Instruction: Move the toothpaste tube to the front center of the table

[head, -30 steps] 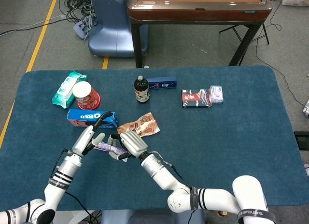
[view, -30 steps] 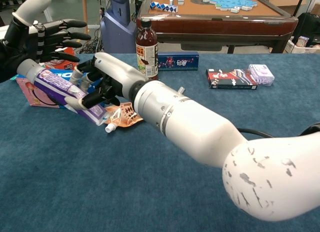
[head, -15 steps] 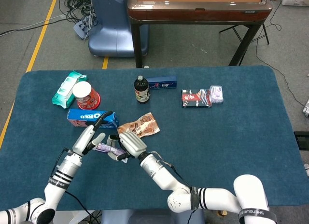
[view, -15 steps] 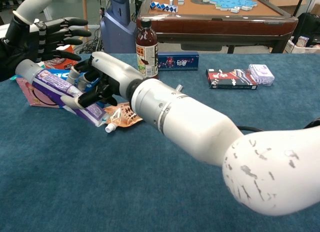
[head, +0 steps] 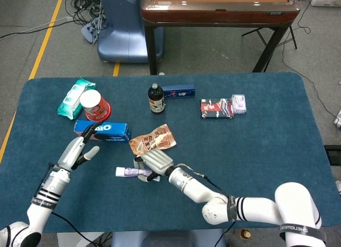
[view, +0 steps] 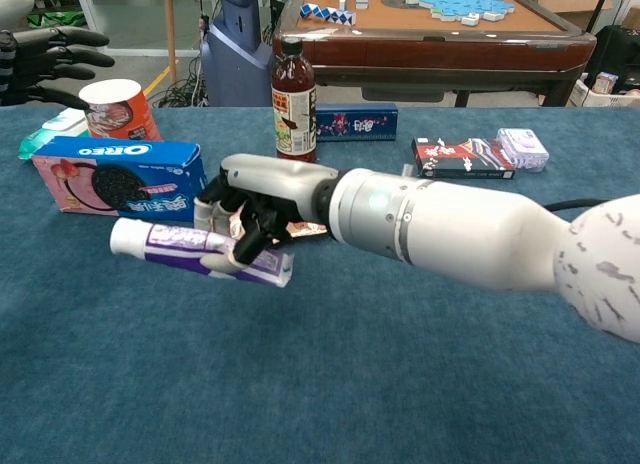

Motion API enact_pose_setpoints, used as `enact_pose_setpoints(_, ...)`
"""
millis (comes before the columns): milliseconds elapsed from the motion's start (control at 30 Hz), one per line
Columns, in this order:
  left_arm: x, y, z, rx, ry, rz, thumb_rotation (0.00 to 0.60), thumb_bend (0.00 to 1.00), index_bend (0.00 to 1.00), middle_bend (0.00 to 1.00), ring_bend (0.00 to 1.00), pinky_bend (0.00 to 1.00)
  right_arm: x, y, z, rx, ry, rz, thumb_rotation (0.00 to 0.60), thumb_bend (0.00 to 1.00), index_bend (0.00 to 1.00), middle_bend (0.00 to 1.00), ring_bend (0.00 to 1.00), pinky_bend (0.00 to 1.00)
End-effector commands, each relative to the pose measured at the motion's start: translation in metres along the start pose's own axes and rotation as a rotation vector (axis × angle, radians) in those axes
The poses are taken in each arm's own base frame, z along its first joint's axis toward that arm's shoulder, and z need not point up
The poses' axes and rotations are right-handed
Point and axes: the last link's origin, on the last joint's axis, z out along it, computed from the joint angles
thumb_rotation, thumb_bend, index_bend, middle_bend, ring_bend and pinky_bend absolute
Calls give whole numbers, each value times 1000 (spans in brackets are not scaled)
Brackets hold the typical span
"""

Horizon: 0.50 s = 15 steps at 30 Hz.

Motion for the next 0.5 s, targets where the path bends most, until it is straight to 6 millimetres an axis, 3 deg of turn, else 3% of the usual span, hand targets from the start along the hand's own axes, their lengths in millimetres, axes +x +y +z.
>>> enact_pose_setpoints(33,2,-2,-3,9,2,15,0,16,0,47,14,101,-6,3,0,-2,-27,-44,600,925,877,777,643,598)
enact_pose_setpoints(200,4,-6,-7,16,10,42,0,17,0,47,13,98,-12,8,-2,-7,-65,-110,600,756,636,624,492,403)
enact_pose_setpoints(333,4,-7,-8,20,10,47,0,17,0,47,12,93,-8,11,-5,-16,-82,-139,600,557,365,392,268,265)
enact_pose_setpoints(500,3,-9,-7,20,10,56,0,17,0,47,11,93,2,12,-13,-23,-62,-145,600,408,200,284,182,213)
